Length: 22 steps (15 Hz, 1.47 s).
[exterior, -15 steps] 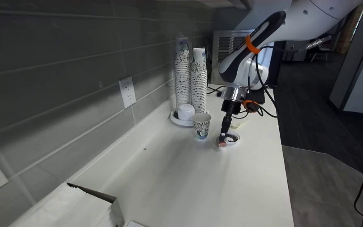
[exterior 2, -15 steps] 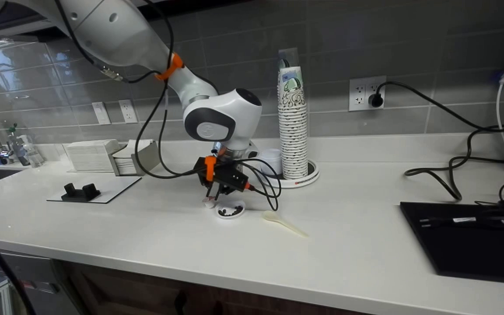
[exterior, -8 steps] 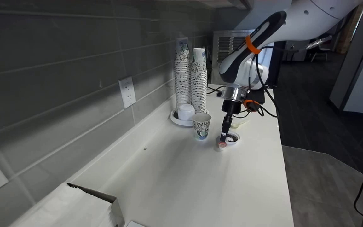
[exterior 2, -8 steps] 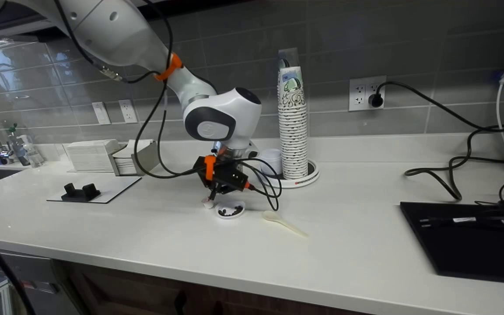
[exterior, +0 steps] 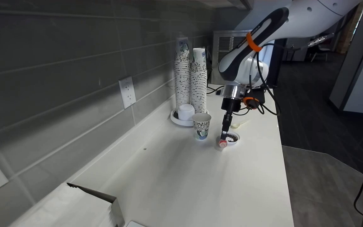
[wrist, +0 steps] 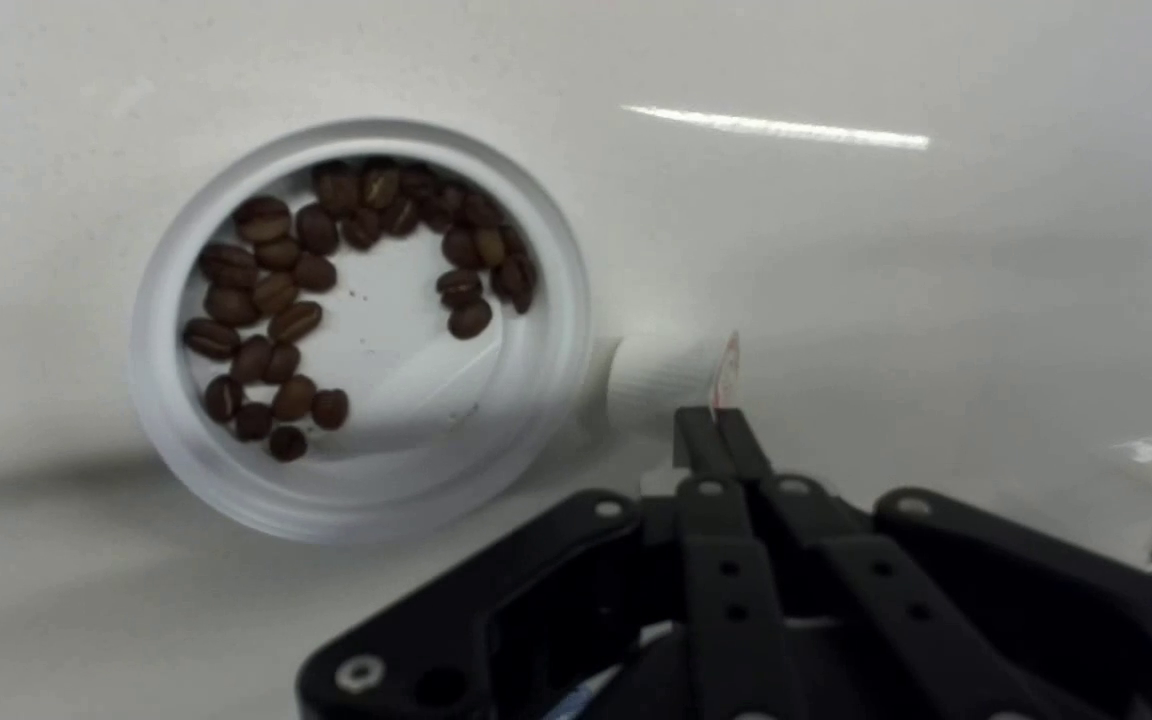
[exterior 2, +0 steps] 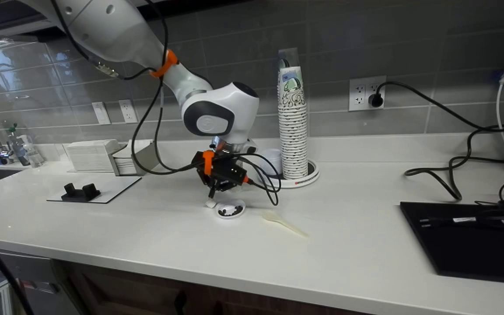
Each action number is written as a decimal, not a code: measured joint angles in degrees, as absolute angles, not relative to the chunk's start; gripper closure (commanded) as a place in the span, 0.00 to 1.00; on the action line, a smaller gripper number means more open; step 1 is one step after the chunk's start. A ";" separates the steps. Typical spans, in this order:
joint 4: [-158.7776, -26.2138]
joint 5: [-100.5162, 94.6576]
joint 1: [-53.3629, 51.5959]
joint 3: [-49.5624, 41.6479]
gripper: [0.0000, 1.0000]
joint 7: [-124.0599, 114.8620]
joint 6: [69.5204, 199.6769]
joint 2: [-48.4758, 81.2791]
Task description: Bring the coffee capsule closer to the stacks of cups
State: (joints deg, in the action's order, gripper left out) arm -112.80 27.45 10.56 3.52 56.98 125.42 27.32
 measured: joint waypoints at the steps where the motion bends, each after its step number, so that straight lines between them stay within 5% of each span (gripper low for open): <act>1: -112.88 27.20 10.45 3.54 1.00 56.32 125.22 26.86; 12: -115.75 34.72 13.17 0.06 1.00 42.85 114.74 18.77; 22: -121.44 51.99 13.32 -2.36 1.00 39.11 131.26 12.86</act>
State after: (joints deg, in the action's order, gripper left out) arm -121.44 51.99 13.32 -2.36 39.11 131.26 12.86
